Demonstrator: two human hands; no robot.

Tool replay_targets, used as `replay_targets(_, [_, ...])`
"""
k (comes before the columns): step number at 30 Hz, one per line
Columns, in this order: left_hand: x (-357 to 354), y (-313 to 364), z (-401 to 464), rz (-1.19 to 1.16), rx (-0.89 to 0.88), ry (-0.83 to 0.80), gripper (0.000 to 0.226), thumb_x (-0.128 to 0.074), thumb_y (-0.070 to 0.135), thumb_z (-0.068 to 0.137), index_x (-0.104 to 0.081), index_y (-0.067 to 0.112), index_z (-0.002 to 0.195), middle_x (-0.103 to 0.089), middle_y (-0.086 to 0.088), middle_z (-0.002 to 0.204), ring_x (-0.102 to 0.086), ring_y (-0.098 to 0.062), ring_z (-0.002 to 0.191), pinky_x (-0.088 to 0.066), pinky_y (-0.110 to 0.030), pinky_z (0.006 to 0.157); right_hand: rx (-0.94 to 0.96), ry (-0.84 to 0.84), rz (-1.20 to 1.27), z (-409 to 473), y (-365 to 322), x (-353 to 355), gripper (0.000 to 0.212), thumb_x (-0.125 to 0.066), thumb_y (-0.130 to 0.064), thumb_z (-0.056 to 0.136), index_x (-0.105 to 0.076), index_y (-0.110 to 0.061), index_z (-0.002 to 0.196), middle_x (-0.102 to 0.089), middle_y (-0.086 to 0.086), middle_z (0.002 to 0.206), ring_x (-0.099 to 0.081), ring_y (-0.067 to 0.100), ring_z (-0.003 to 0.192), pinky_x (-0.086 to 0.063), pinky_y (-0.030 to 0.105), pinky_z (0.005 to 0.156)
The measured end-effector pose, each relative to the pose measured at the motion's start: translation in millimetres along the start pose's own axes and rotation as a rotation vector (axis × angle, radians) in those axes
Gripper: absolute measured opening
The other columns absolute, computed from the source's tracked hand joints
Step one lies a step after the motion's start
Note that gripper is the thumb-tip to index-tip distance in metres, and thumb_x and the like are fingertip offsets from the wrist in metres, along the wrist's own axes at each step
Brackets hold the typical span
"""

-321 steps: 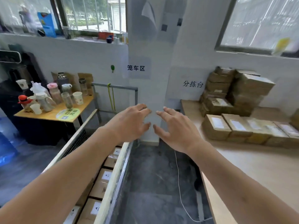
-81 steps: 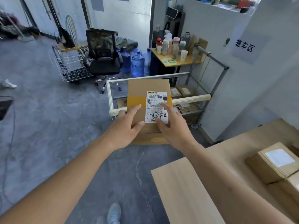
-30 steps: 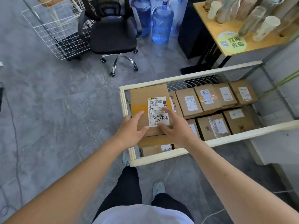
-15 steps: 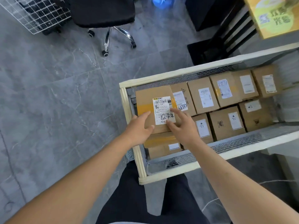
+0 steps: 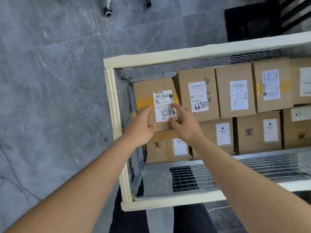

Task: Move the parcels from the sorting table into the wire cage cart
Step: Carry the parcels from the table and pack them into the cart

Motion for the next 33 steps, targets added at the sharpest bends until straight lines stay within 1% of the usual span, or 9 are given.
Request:
replay_targets(4, [-14, -5, 34, -0.062, 0.014, 0.038, 0.093, -0.065, 0.012, 0.099, -0.007, 0.047, 0.162, -0.017, -0.005, 0.162, -0.047, -0.025, 0.129, -0.046, -0.035, 0.103, -0.021, -0.041, -0.073, 32, 21, -13, 0.053, -0.061, -0.018, 0.102, -0.044, -0.033, 0.150, -0.046, -0.002, 0.136, -0.056, 0.006, 0.075, -0.054, 0.033, 0.080])
replay_targets(6, [-21, -6, 50, -0.051, 0.012, 0.065, 0.102, -0.067, 0.006, 0.096, -0.002, 0.050, 0.162, -0.018, -0.003, 0.160, -0.043, -0.028, 0.139, -0.045, -0.035, 0.107, -0.006, -0.053, -0.102, 44, 30, -22, 0.060, -0.064, -0.012, 0.099, -0.043, -0.034, 0.152, -0.039, 0.001, 0.147, -0.059, 0.013, 0.098, -0.050, 0.029, 0.088])
replay_targets(9, [-29, -9, 68, -0.038, 0.020, 0.089, 0.109, -0.069, 0.002, 0.094, 0.001, 0.052, 0.160, -0.023, -0.002, 0.153, -0.050, -0.020, 0.122, -0.049, -0.035, 0.100, 0.005, -0.044, -0.191, 56, 36, -31, 0.070, -0.062, -0.002, 0.095, -0.040, -0.028, 0.156, -0.034, 0.007, 0.149, -0.045, 0.023, 0.128, -0.046, 0.031, 0.102])
replay_targets(16, [-45, -18, 91, 0.086, -0.016, 0.124, 0.104, -0.071, 0.010, 0.095, 0.000, 0.043, 0.164, -0.027, -0.004, 0.146, -0.054, -0.021, 0.111, -0.041, -0.030, 0.089, -0.020, -0.037, -0.375, 76, 43, -54, 0.072, -0.060, -0.006, 0.091, -0.031, -0.021, 0.155, -0.022, 0.016, 0.151, -0.050, 0.040, 0.120, -0.051, 0.051, 0.098])
replay_targets(18, [-48, -18, 91, 0.200, -0.053, 0.133, 0.104, -0.072, 0.009, 0.095, 0.001, 0.037, 0.164, -0.005, -0.005, 0.163, -0.047, -0.030, 0.136, -0.046, -0.036, 0.100, -0.028, -0.022, -0.419, 78, 43, -57, 0.067, -0.059, -0.011, 0.093, -0.033, -0.018, 0.154, -0.019, 0.019, 0.153, -0.045, 0.043, 0.128, -0.046, 0.052, 0.104])
replay_targets(20, [-50, -16, 91, 0.343, -0.114, 0.171, 0.107, -0.075, 0.009, 0.091, -0.001, 0.028, 0.166, 0.028, -0.001, 0.166, -0.017, -0.035, 0.156, -0.046, -0.040, 0.109, -0.022, -0.009, -0.508, 77, 43, -58, 0.065, -0.058, -0.019, 0.096, -0.032, -0.014, 0.155, -0.014, 0.022, 0.158, -0.032, 0.044, 0.139, -0.039, 0.051, 0.112])
replay_targets(22, [-49, -13, 93, 0.469, -0.201, 0.210, 0.106, -0.077, 0.010, 0.090, -0.004, 0.019, 0.166, 0.037, 0.002, 0.165, 0.009, -0.032, 0.158, -0.043, -0.039, 0.112, 0.012, -0.021, -0.575, 75, 40, -58, 0.065, -0.057, -0.023, 0.098, -0.032, -0.009, 0.156, -0.012, 0.022, 0.162, -0.023, 0.043, 0.145, -0.031, 0.048, 0.119])
replay_targets(26, [-40, -7, 98, 0.586, -0.248, 0.138, 0.103, -0.073, 0.006, 0.091, -0.002, 0.013, 0.165, 0.024, -0.004, 0.170, 0.011, -0.026, 0.158, -0.013, -0.037, 0.119, 0.046, -0.068, -0.546, 73, 34, -51, 0.061, -0.052, -0.016, 0.099, -0.032, -0.008, 0.156, -0.016, 0.021, 0.165, -0.022, 0.040, 0.148, -0.024, 0.044, 0.121])
replay_targets(33, [-1, 28, 58, 0.514, -0.368, 0.053, 0.073, -0.056, 0.019, 0.103, -0.018, 0.014, 0.164, -0.013, -0.007, 0.172, -0.019, -0.029, 0.156, -0.022, -0.041, 0.125, 0.045, -0.075, -0.479, 48, 4, -30, 0.053, -0.050, -0.016, 0.101, -0.042, -0.011, 0.152, -0.030, 0.010, 0.165, -0.035, 0.033, 0.146, -0.047, 0.047, 0.105])
Point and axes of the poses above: each hand's wrist, its own z-axis towards the middle knuckle, its own x-axis out of the back of the hand, y = z × x, the point moved 4 cm from there along z, towards the middle knuckle
